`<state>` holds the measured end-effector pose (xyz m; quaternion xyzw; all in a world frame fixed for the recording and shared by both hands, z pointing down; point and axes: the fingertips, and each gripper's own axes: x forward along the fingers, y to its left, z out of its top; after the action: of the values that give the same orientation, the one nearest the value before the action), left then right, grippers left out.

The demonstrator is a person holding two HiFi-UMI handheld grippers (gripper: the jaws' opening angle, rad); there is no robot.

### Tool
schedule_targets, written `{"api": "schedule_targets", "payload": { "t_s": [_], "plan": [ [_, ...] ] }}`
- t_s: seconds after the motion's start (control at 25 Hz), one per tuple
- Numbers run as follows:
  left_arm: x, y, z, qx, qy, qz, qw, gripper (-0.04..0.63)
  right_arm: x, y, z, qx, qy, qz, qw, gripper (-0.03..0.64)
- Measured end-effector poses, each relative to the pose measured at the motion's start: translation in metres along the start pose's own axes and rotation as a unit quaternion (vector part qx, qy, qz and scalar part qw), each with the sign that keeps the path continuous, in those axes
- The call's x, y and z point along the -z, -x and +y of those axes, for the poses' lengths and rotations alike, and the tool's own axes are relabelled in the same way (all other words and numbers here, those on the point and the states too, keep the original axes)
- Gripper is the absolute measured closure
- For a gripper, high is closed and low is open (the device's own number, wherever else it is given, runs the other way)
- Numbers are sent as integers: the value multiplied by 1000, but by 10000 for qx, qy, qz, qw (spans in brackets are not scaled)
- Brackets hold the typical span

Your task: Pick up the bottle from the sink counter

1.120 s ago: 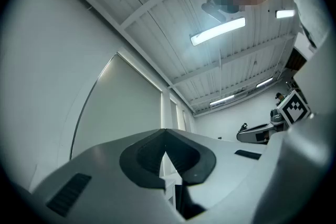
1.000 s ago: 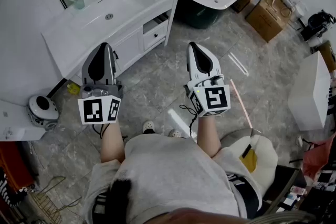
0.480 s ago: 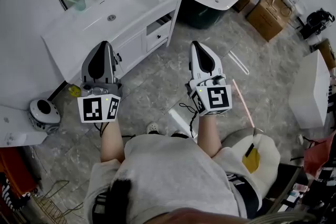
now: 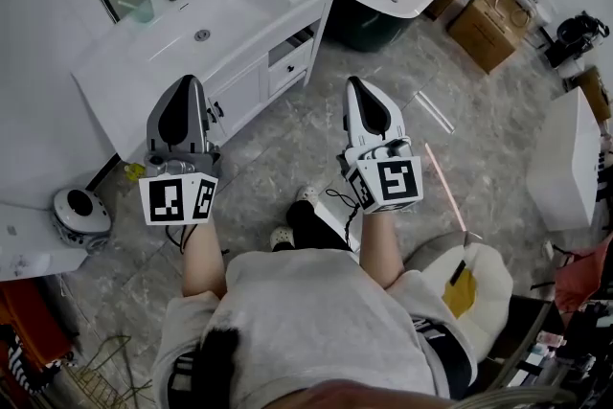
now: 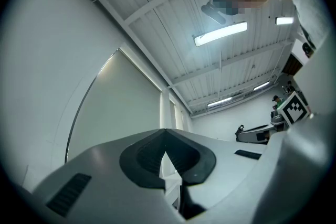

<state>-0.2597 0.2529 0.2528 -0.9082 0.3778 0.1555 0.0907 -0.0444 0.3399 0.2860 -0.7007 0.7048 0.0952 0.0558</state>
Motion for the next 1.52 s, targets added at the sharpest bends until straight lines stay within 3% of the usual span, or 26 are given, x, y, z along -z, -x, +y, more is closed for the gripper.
{"api": "schedule_targets", "payload": {
  "t_s": [0.28,0.92,1.28,1.52],
  "plan": [
    [13,-35,17,-66,7,1,10000,588,9,-41,-17,-100,6,-17,9999,606],
    [47,-179,43,-281,-160,-114,9994,588,25,-178,-105,-391,-45,-194,9990,606],
    [69,-249,43,-396,-189,-268,9987,588,42,-235,-158,-558,-23,-239,9982,606],
    [86,-271,38,-445,-308,-117,9985,588,58,-256,-177,-669,-157,-209,9974,606]
  ]
}}
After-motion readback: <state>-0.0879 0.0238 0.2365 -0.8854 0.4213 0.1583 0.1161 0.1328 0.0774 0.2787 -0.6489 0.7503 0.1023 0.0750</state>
